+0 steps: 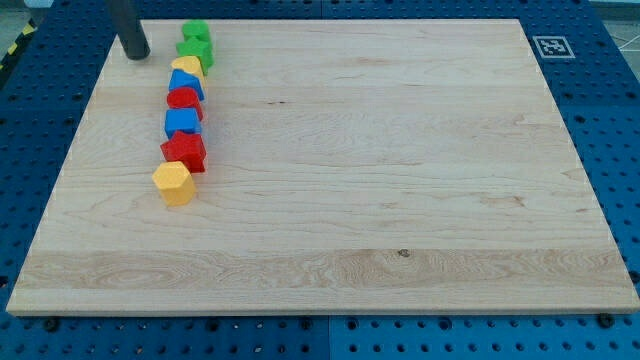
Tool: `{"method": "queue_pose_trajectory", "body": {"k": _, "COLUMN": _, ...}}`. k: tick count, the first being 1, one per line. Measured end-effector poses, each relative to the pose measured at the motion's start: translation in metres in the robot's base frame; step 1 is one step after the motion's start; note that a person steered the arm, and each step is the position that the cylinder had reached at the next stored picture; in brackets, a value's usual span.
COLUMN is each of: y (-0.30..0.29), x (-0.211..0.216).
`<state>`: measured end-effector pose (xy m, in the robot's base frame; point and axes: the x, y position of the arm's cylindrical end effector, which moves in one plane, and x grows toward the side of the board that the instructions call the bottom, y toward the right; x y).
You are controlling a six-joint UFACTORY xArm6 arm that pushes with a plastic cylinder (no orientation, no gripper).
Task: Slide the blue triangle along with yellow heart a bit right
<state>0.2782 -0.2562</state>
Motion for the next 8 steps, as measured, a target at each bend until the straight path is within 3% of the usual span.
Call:
{"method": "queue_pose_trajectory", "body": {"k": 2, "y": 0.0, "x": 0.028}}
{"method": "queue_pose_trajectory", "body": {"k": 4, "y": 0.006, "x": 0.027}}
{"method": "queue_pose_trajectory", "body": {"k": 6, "y": 0.039, "x": 0.024}}
{"method": "queue_pose_trajectory", "body": {"k": 8, "y": 0.06, "x": 0.055}}
